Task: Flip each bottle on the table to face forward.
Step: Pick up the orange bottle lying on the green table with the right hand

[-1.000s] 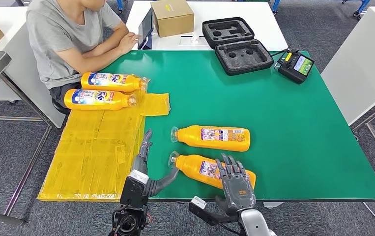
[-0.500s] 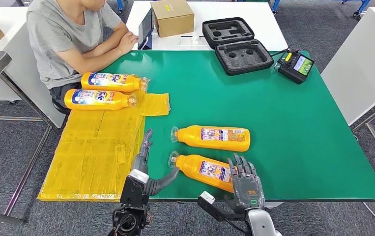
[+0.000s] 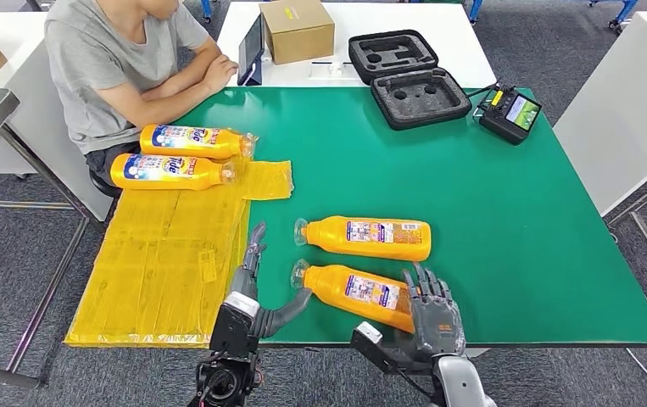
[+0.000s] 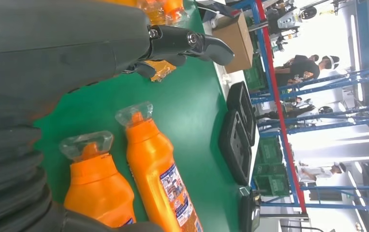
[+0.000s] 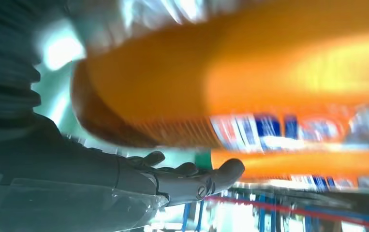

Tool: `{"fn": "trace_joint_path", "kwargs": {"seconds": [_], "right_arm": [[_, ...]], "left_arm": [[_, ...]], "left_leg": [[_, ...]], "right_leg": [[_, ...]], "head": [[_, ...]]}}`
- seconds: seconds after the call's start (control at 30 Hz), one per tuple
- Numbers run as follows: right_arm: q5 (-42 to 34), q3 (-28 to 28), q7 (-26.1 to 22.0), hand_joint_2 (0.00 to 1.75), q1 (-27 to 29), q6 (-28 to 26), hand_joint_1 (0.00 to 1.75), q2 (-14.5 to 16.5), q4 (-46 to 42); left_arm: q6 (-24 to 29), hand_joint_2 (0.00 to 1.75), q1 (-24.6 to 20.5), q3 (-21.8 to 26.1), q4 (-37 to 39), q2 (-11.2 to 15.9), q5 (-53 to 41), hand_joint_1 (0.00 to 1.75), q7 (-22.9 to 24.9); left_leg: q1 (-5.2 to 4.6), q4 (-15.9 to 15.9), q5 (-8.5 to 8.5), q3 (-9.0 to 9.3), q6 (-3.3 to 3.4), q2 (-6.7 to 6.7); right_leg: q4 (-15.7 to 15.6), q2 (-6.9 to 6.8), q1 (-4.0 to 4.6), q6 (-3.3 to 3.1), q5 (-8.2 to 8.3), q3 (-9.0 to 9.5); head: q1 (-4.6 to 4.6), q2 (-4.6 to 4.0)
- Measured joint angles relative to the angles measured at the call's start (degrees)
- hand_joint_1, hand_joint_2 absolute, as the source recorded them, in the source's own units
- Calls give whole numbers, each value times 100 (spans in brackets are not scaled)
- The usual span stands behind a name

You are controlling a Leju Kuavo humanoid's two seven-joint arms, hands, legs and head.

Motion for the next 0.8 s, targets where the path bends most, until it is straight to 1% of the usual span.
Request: {"fn": "trace_joint_path", "kwargs": {"seconds": [0.1,0.3,0.63,0.73,0.8], "right_arm": [[-246,-149,-205,175,-53,52,175,23,152],[-472,-397,-378,175,-252,80,175,53,438],[-569,-606,-459,175,-489,93,174,83,729],[-705,-699,-612,175,-534,103,175,102,832],[-929,-781,-837,175,-559,126,175,119,916]], "left_arm": [[-29,175,-35,-5,35,-16,-4,0,0],[-49,175,-77,-23,90,-33,-27,0,0],[-67,175,-96,-56,155,-49,-33,0,0],[-99,175,-112,-56,183,-59,-41,0,0],[-125,175,-134,-56,204,-68,-44,0,0]], "left_leg": [[0,0,0,1,0,0],[0,0,0,15,0,1],[-1,0,-1,32,1,1],[0,0,-3,39,1,2],[0,0,-4,43,1,3]], "right_leg": [[0,0,0,0,0,2],[-1,1,0,0,0,10],[-3,1,-1,0,0,25],[-3,4,0,0,0,31],[-3,6,0,0,0,34]], "head": [[0,0],[0,0],[1,0],[1,0],[1,0]]}}
